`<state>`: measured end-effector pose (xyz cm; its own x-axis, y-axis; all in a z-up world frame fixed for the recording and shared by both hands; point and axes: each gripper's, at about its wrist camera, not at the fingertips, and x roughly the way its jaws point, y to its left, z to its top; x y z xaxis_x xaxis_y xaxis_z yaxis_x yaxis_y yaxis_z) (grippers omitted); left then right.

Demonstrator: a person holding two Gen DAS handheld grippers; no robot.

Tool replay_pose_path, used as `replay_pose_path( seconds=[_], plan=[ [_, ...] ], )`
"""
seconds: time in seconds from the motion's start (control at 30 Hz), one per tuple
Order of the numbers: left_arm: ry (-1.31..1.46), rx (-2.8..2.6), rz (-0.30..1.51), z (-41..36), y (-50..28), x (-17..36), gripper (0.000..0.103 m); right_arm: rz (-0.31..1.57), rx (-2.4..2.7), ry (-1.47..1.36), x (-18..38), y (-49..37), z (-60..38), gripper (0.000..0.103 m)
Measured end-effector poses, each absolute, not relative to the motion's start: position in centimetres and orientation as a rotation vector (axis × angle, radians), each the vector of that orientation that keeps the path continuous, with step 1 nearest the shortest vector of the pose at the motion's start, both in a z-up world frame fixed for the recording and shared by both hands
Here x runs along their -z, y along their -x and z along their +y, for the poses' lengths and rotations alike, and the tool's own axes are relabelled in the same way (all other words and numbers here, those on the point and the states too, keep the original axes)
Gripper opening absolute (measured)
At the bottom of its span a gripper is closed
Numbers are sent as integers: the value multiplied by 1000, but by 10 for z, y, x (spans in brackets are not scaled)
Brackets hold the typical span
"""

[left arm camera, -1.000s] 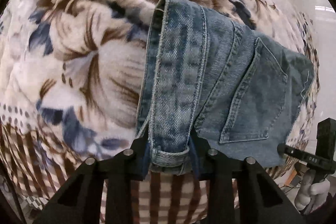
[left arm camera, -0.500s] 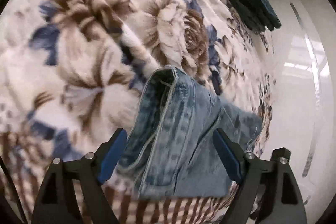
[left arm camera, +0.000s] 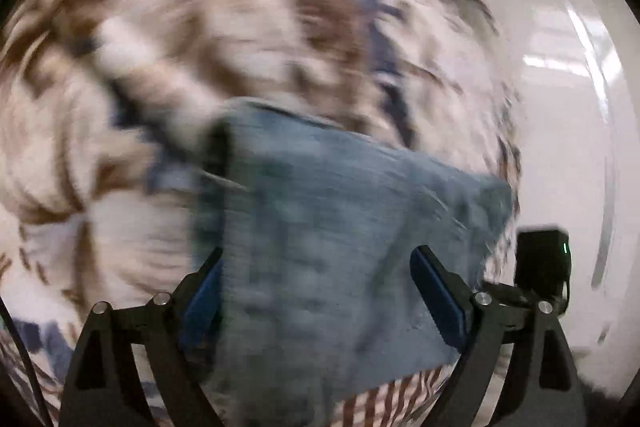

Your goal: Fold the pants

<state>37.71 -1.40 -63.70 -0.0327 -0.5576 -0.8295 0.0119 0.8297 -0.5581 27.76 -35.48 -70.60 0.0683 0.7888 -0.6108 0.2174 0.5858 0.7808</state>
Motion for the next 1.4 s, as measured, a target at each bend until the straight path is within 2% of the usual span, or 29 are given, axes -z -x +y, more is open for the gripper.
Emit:
replay_pose_path(
  seconds=[0.1, 0.2, 0.23, 0.27, 0.3, 0.33, 0.37, 0.43, 0.5, 0.7, 1.03, 1.1, 1.4],
  plan=[
    [373, 457, 1574, -24, -379, 653, 89, 1547, -471, -800, 724, -287, -339, 94],
    [442, 458, 1577, -20, -383, 664, 89, 1555, -438, -851, 737, -295, -340, 94],
    [462, 473, 1571, -18, -384, 662, 80, 1545, -435, -874, 736, -294, -342, 94],
    [451, 472, 1565, -19, -385, 660, 69, 1534, -440, -882, 734, -294, -342, 89],
    [425, 479, 1557, -23, -385, 657, 63, 1522, -444, -877, 730, -293, -342, 69],
    [408, 493, 1551, -27, -385, 654, 50, 1515, -458, -862, 727, -293, -341, 55],
    [389, 492, 1541, -28, -385, 652, 40, 1519, -472, -844, 725, -294, -337, 34],
    [362, 483, 1533, -26, -383, 650, 30, 1535, -459, -789, 728, -297, -329, 27],
    [378, 477, 1526, -25, -382, 647, 26, 1530, -446, -808, 733, -290, -336, 18],
    [323, 496, 1459, -34, -373, 609, 21, 1445, -413, -746, 699, -279, -336, 10],
    [364, 537, 1377, -39, -386, 515, 21, 1300, -427, -703, 579, -277, -353, 10],
    [371, 538, 1364, -44, -402, 490, 21, 1273, -432, -698, 548, -294, -335, 10],
    [389, 531, 1282, -87, -532, 382, 21, 1151, -483, -653, 420, -428, -380, 10]
  ],
)
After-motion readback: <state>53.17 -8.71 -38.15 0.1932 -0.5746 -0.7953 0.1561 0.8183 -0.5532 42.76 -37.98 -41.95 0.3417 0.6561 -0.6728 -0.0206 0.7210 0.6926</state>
